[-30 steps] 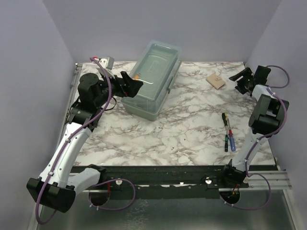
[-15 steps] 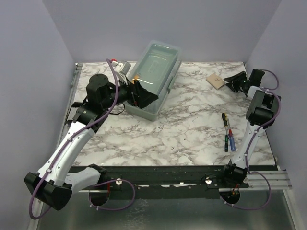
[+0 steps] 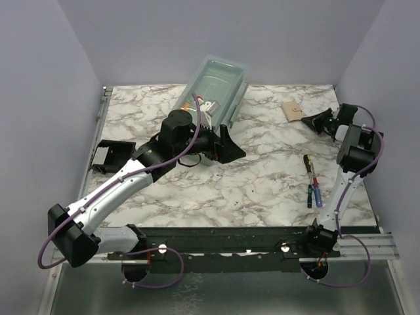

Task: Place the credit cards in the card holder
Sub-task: Move the card holder to the center of the board.

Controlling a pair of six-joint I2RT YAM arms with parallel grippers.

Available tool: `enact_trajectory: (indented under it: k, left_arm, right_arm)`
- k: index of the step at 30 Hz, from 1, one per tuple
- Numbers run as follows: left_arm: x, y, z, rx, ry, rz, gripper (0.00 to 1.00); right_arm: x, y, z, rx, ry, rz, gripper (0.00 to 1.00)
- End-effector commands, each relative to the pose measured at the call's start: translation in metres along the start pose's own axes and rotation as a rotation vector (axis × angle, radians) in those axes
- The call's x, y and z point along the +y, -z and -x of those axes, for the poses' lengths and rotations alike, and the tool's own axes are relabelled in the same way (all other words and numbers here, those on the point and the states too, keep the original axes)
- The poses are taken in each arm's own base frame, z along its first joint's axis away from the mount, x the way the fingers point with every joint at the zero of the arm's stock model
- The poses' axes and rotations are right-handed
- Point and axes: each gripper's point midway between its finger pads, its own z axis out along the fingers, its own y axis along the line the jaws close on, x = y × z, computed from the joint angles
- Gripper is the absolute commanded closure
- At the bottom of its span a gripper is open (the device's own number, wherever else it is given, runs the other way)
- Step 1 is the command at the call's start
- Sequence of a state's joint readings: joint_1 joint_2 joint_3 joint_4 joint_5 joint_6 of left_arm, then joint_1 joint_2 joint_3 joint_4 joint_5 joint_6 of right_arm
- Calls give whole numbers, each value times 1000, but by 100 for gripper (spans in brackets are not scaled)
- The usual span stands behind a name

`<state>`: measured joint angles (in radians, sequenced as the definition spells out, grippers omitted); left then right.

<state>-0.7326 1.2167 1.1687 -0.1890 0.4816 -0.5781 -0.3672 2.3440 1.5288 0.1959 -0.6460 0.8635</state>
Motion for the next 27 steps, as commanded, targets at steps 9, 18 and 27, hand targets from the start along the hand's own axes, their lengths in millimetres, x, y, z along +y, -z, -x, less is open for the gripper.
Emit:
enact_trajectory:
  k: [9, 18, 27]
  left_arm:
    - [11, -19, -26, -15, 204, 85, 17]
    - [2, -29, -48, 15, 239, 69, 17]
    - [-7, -21, -65, 20, 236, 65, 17]
  right_arm:
    - [30, 85, -139, 160, 76, 55, 100]
    - [19, 131, -202, 155, 213, -52, 97]
    - [29, 110, -99, -79, 249, -229, 34]
